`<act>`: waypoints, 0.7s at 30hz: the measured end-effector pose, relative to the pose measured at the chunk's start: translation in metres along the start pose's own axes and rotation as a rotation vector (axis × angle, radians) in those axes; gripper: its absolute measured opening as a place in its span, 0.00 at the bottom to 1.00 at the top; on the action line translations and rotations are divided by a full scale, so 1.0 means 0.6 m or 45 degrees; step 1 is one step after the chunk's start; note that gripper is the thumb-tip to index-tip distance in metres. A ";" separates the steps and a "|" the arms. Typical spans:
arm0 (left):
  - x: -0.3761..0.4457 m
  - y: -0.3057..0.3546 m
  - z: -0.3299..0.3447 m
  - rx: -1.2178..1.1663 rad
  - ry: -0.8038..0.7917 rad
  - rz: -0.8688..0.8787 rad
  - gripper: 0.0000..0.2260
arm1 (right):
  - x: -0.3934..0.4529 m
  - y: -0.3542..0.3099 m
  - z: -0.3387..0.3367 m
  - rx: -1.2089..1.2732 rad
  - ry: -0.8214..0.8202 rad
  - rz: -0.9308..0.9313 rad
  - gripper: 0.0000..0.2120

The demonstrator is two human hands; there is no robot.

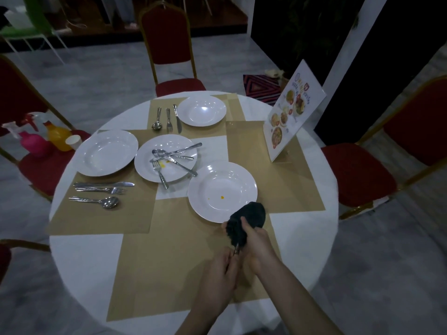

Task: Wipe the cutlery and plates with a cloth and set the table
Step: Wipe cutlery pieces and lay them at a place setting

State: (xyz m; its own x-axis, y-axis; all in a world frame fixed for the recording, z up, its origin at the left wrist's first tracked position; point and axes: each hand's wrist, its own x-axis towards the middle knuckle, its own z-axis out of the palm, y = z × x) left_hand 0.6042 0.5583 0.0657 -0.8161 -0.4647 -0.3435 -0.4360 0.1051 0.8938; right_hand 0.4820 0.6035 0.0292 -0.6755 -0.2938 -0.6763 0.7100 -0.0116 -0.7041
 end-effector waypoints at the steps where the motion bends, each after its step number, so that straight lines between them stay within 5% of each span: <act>1: -0.005 0.002 -0.002 -0.022 -0.007 0.007 0.11 | 0.004 -0.005 -0.003 -0.025 0.022 -0.018 0.14; 6: -0.011 0.010 -0.026 -0.121 0.009 0.021 0.11 | 0.023 -0.005 -0.008 -0.134 0.216 -0.189 0.13; 9: -0.002 0.008 -0.051 -0.153 0.067 0.021 0.12 | 0.028 -0.030 -0.026 0.058 0.367 -0.274 0.15; 12: 0.013 0.005 -0.071 -0.229 0.146 -0.006 0.12 | 0.018 -0.043 -0.044 0.051 0.192 -0.236 0.11; 16: 0.022 0.011 -0.048 -0.157 0.017 -0.017 0.10 | -0.028 0.001 -0.021 -0.331 -0.242 -0.187 0.20; 21: 0.013 0.014 -0.028 -0.123 -0.058 -0.003 0.09 | -0.050 0.001 -0.001 -0.424 -0.276 -0.304 0.15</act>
State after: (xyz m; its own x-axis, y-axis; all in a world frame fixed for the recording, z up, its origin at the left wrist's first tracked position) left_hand 0.6004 0.5407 0.0754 -0.8326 -0.4239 -0.3564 -0.4010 0.0176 0.9159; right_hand 0.5027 0.6128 0.0488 -0.7299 -0.5134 -0.4513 0.4135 0.1940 -0.8896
